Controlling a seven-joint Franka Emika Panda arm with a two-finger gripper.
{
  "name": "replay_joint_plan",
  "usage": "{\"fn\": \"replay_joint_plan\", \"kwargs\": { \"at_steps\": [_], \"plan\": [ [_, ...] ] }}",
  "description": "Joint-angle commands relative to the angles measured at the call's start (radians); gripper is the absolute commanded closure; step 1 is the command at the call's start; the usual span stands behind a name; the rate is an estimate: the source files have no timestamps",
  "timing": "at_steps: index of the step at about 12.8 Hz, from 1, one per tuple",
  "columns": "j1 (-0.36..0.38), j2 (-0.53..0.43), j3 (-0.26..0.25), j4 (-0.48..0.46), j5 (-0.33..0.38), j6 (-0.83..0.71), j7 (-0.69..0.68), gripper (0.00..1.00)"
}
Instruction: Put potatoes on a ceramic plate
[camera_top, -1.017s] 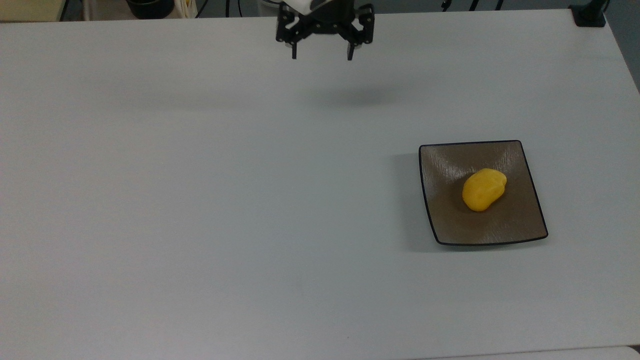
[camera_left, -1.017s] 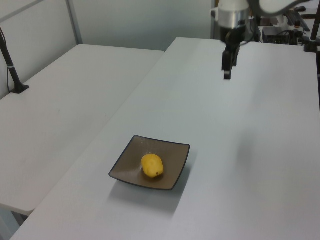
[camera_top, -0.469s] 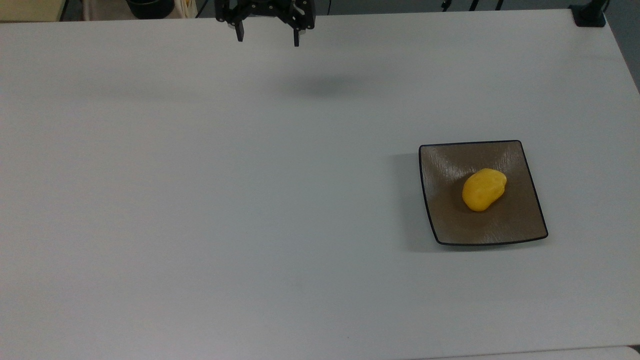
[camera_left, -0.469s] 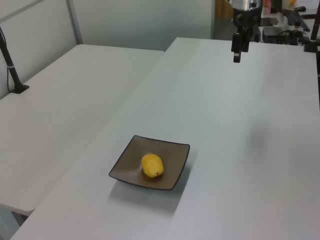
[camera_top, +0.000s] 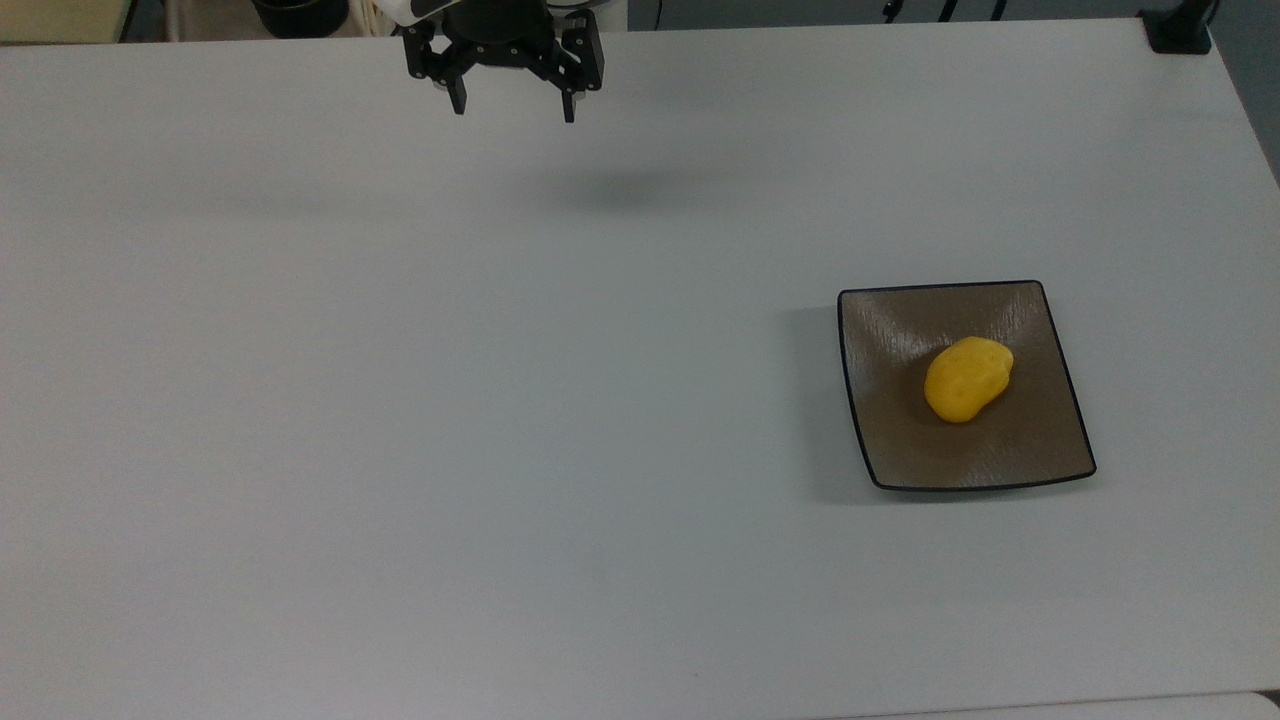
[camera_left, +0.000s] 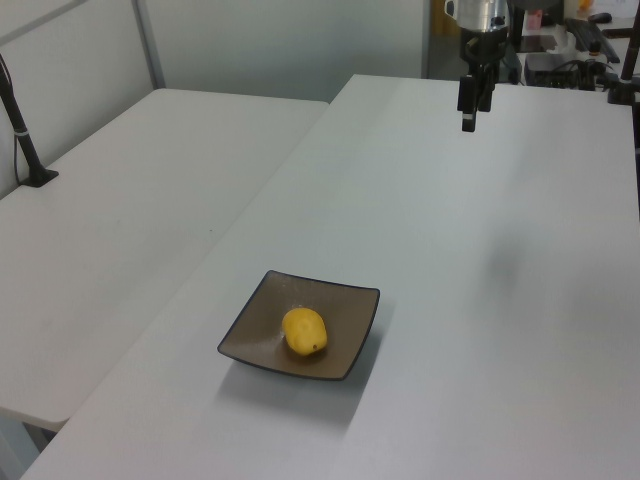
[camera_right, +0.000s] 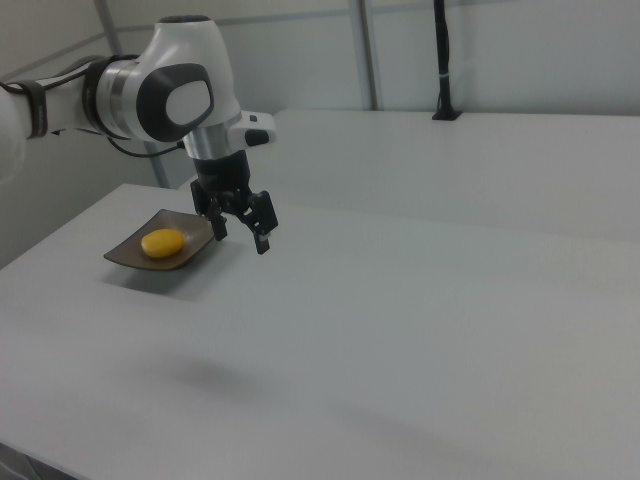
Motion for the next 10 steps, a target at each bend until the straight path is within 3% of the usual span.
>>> {"fn": "replay_joint_plan", "kwargs": {
  "at_steps": [1,10],
  "plan": [
    [0.057,-0.02,-0.05,-0.012,0.022,0.017,-0.007,0.0],
    [0.065,-0.026,-0.072,-0.007,0.022,0.029,-0.01,0.0]
  ]
}}
